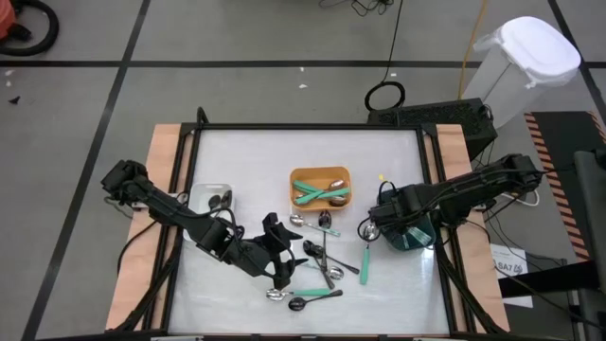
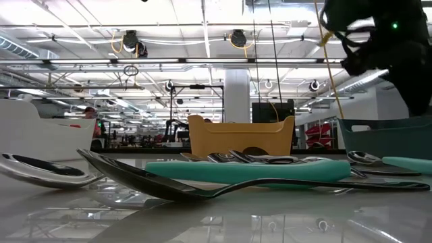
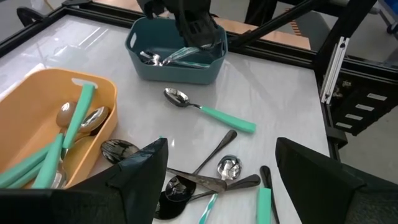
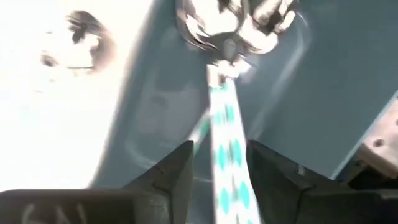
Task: Sort silverware by color (type)
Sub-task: Put the green spoon into the orange bin
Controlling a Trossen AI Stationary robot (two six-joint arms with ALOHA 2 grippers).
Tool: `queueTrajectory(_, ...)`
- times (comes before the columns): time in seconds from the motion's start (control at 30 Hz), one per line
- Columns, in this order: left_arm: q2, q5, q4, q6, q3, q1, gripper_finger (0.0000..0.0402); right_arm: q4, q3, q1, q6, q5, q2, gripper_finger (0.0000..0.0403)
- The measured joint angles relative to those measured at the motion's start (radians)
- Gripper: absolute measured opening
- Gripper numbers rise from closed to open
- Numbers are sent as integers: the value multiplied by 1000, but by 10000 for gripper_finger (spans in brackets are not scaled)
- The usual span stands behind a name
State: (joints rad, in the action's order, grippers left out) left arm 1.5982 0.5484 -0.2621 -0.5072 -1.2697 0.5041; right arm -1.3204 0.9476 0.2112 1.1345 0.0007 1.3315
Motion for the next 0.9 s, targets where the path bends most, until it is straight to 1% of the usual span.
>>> queueTrajectory(0.13, 0, 0, -2, -11, 0, 0, 296, 9, 84, 19, 97, 7, 0, 151)
queueTrajectory(0.23, 0, 0, -18, -34, 0, 0, 296, 32, 151, 40, 221, 42, 0, 153)
queueTrajectory(0.4, 0, -1, -95, -129, 0, 0, 296, 190, 205, 89, 510, 150, 0, 153)
queueTrajectory(0.5, 0, -3, -145, -193, 0, 2, 296, 312, 205, 128, 589, 184, 7, 153)
queueTrajectory(0.57, 0, -18, -169, -213, 0, 4, 296, 371, 205, 152, 626, 186, 29, 153)
queueTrajectory(0.7, -4, -75, -176, -211, 0, 16, 296, 377, 205, 205, 729, 182, 103, 153)
queueTrajectory(0.9, -4, -127, -188, -207, 0, 47, 296, 412, 205, 250, 815, 105, 207, 153)
